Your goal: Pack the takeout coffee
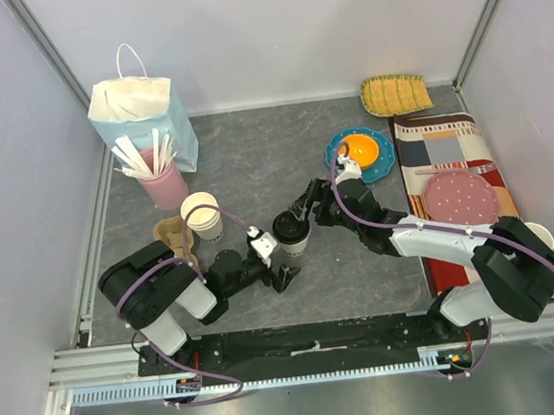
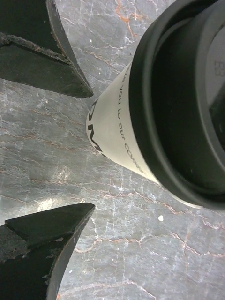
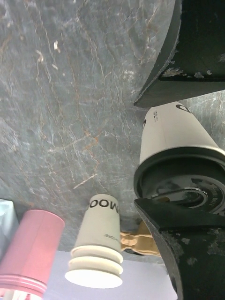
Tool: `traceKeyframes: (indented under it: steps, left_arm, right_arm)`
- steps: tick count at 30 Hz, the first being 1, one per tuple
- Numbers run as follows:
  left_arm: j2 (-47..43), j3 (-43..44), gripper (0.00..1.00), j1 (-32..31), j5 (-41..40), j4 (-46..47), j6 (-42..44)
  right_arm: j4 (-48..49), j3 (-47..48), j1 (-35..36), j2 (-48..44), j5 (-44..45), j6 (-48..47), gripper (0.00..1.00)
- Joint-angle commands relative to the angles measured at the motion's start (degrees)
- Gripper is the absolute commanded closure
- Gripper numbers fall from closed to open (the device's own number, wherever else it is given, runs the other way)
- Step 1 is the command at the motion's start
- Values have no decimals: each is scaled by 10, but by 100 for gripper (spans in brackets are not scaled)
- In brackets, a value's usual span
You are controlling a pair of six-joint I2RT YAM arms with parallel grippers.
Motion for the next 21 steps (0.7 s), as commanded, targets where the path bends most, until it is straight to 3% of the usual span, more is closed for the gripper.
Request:
traceKeyframes:
  steps: [1,11,15,18,21]
  left_arm:
    - [54,4,0,-5,-25,226,28]
    - [47,5,0,-4,-53,224,24]
    - [32,0,0,-2,-37,223,15]
    - [34,-2,0,-2,-41,224,15]
    - [32,-2,0,-1,-32,223,12]
  right_arm:
    - [-7,-16,0,-34,72,97,14]
    - [61,-62,3,-38,60,190,10]
    - [40,-44,-20,-45,51,175,9]
    - [-26,-27,-50,-66,56,151,14]
    - [-32,-47,-89,-82,30,155,26]
